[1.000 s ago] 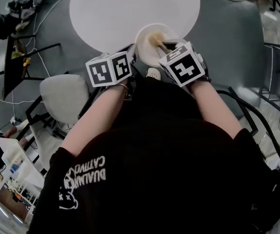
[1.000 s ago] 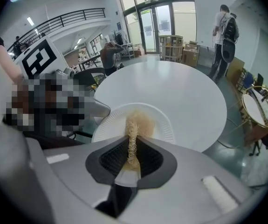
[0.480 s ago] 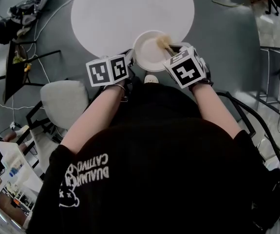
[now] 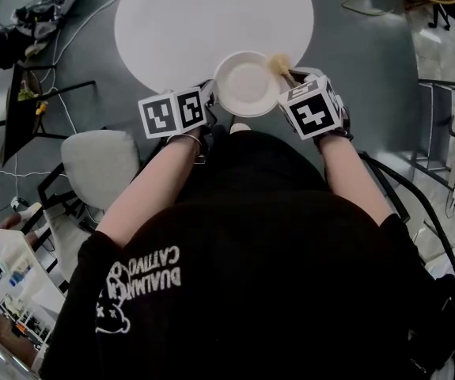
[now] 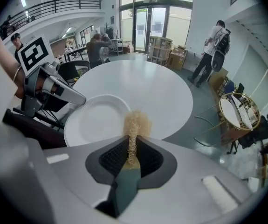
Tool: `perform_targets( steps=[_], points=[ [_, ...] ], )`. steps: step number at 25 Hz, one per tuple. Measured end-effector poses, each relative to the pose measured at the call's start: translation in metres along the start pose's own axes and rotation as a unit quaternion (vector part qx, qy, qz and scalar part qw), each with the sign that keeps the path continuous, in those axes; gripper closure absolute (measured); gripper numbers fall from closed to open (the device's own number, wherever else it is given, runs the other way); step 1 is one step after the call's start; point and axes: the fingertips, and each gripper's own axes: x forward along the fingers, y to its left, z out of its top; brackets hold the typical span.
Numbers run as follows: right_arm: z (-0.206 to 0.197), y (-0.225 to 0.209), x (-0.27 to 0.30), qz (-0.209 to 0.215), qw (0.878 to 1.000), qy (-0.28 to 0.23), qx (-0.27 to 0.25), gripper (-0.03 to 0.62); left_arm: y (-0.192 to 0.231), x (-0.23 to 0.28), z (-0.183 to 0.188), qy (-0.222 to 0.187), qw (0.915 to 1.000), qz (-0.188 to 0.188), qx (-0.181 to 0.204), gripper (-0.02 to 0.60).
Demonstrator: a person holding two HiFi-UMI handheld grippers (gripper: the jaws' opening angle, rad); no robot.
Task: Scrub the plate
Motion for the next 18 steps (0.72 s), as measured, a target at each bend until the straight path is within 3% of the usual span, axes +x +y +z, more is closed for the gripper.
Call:
perform_targets(
  steps=[7, 11, 18],
  points=[
    [0.021, -0.001, -0.017, 0.015, 0.997, -0.059, 0.040, 0.539, 0.001, -0.001, 0.003, -0.022, 0.9992, 0.007, -0.032, 0.568],
    [0.041, 0.022, -0.019, 0.034, 0.997, -0.075, 0.006, 0.539, 0.008, -0.005, 0.006, -0.043, 0.9977, 0.022, -0.047, 0.568],
    [0.068, 0.028, -0.028, -0.015, 0.993, -0.102, -0.048, 0.539, 0.021, -0.016, 0.007, -0.067, 0.9949, 0.037, -0.066, 0.568]
  ],
)
